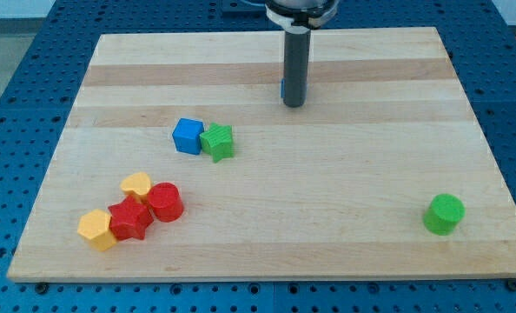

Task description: Move your arm above the blue triangle

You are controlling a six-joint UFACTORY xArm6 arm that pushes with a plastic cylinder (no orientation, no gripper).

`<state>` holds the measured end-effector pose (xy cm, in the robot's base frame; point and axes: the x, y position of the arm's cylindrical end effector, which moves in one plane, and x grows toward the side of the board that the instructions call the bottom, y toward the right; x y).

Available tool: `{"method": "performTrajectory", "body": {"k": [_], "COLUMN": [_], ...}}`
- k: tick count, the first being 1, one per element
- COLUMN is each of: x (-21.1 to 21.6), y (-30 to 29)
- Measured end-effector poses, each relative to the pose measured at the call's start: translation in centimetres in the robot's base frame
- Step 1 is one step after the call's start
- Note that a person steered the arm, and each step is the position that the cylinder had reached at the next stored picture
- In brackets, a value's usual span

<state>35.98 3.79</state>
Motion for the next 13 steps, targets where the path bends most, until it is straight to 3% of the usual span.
{"method": "performTrajectory", "body": {"k": [1,2,3,4,5,7,9,10,11,12,13], "x": [0.0,-0.2,-4.4,-10.3,-13.3,-7.2,-3.9,0.2,3.0,0.4,-4.8], "y": [0.1,4.3,4.9,2.2,-4.3,-4.7,6.7,12.2,14.0,11.0,3.7]}}
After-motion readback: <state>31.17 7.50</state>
